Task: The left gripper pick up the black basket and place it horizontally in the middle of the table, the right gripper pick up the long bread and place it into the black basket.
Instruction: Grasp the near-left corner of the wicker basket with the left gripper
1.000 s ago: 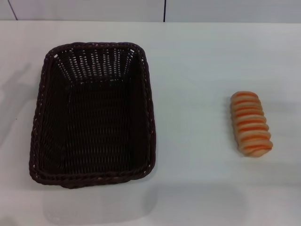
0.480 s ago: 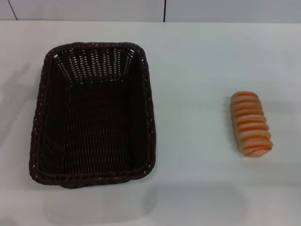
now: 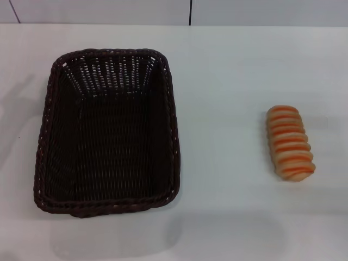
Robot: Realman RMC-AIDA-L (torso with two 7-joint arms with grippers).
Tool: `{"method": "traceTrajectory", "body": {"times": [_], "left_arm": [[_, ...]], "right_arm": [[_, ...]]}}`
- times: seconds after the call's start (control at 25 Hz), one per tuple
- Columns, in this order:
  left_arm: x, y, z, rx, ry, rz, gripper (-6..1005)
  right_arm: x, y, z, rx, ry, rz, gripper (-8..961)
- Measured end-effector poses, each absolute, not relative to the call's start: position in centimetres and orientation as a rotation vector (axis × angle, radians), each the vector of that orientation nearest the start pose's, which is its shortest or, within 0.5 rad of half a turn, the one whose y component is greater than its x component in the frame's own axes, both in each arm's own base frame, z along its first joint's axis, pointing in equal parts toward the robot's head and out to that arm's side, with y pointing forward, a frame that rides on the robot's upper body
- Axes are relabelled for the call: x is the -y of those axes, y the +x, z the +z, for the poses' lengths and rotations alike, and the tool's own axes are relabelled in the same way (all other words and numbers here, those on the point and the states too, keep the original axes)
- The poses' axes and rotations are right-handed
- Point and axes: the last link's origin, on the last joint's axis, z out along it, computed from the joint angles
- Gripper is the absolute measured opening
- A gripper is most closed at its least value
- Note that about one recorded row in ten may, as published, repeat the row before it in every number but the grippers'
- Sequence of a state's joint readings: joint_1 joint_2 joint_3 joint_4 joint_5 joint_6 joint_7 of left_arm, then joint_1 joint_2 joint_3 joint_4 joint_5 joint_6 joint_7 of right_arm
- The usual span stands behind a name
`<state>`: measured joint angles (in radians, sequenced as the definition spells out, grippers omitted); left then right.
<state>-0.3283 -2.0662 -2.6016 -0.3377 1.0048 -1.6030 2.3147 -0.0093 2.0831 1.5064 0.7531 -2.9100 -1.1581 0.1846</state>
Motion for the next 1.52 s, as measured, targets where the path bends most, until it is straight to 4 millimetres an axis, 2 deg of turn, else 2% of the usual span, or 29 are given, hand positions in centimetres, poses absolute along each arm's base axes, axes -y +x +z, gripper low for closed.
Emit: {"method": "traceTrajectory", "body": {"times": [0.56,0.64,0.68,0.8,0.84,0.88,0.92,0.96,1.04,1.12,1.2,1.52], "left_arm": [[-29.6,-32.2,9.1,0.407,-1.552,-1.241,453],[-29.8,-32.0,9.6,0.427,-1.555,-1.284,452],[-30.3,-31.8,10.6,0.475,-1.558,-1.339,452],[-30.3,-31.8,10.6,0.475,-1.558,-1.339,452],[-30.8,-31.4,11.7,0.515,-1.570,-1.381,452],[-31.8,-30.0,14.1,0.575,-1.636,-1.428,452],[-31.8,-30.0,14.1,0.575,-1.636,-1.428,452],[-32.2,-29.4,15.0,0.595,-1.669,-1.418,452],[-32.2,-29.4,15.0,0.595,-1.669,-1.418,453],[-33.0,-27.3,17.2,0.649,-1.753,-1.361,453],[-33.2,-26.8,17.6,0.662,-1.768,-1.344,454],[-33.8,-23.8,20.0,0.800,-1.886,-1.094,456]], "right_arm": [[-27.7,32.5,7.3,-0.394,-1.273,0.864,701],[-27.7,32.4,7.4,-0.393,-1.272,0.866,701],[-27.7,32.4,7.4,-0.392,-1.271,0.867,701],[-27.6,32.4,7.4,-0.392,-1.268,0.867,701],[-27.5,32.5,7.4,-0.393,-1.268,0.867,701],[-27.4,32.5,7.4,-0.394,-1.267,0.865,701],[-27.4,32.5,7.4,-0.394,-1.266,0.865,701],[-27.3,32.6,7.4,-0.395,-1.265,0.865,701],[-27.2,32.6,7.4,-0.397,-1.264,0.865,701],[-27.2,32.6,7.4,-0.398,-1.264,0.864,701],[-27.2,32.7,7.4,-0.399,-1.264,0.863,701],[-27.1,32.6,7.4,-0.397,-1.263,0.865,701]]}}
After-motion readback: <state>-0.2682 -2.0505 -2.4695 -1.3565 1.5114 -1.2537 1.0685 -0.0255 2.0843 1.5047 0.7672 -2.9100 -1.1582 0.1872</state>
